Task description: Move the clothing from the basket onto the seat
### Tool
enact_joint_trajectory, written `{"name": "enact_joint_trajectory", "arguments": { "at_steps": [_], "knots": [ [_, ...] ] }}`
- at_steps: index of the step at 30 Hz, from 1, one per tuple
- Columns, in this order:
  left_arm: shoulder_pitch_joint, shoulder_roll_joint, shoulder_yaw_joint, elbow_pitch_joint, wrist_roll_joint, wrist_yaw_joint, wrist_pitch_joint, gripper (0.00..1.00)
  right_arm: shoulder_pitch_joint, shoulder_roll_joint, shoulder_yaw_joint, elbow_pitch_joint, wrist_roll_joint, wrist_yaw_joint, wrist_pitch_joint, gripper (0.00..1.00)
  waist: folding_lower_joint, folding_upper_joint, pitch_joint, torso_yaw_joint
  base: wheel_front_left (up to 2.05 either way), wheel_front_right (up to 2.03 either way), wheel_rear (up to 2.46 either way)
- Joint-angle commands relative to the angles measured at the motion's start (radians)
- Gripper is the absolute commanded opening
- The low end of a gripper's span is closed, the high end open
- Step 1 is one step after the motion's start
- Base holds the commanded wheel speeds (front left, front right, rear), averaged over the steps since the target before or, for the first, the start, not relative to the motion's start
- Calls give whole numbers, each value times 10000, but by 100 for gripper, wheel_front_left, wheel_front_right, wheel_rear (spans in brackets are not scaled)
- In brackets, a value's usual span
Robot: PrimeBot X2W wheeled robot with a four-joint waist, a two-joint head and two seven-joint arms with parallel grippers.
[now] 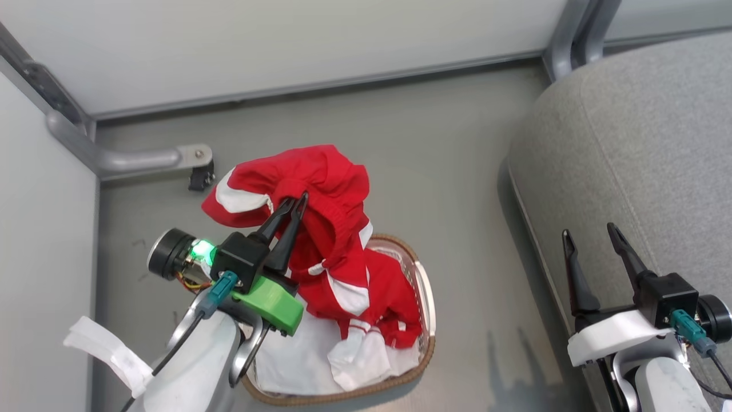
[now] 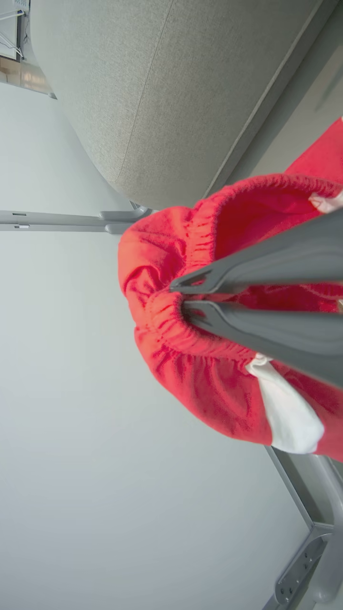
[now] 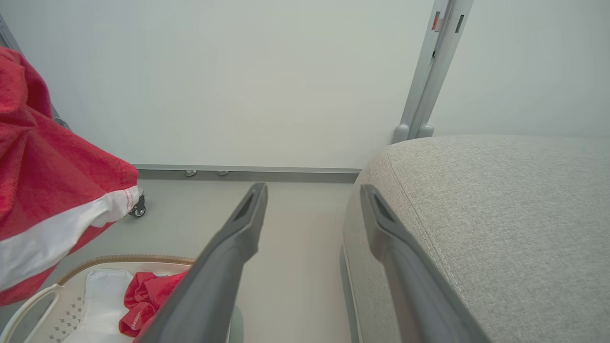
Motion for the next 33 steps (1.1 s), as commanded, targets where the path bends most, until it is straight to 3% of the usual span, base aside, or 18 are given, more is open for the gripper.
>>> {"name": "enact_joint_trajectory", "arguments": {
  "at_steps": [1,16,33],
  "knots": [
    [-197,153,-135,-193,-41,-40,-10,0,219,-42,5,14,-53,-7,-16,100,1,0,-1133,218,0,0,0],
    [-3195,1472,-2424,-997,-861,-39,268,0,418,-42,634,-56,-130,-7,-16,100,1,0,-2003,129,0,0,0],
    [-5144,1060,-3352,-377,-1469,-37,311,0,-521,-43,2853,75,-281,-7,-16,100,1,0,-2121,312,0,0,0]
  ]
}}
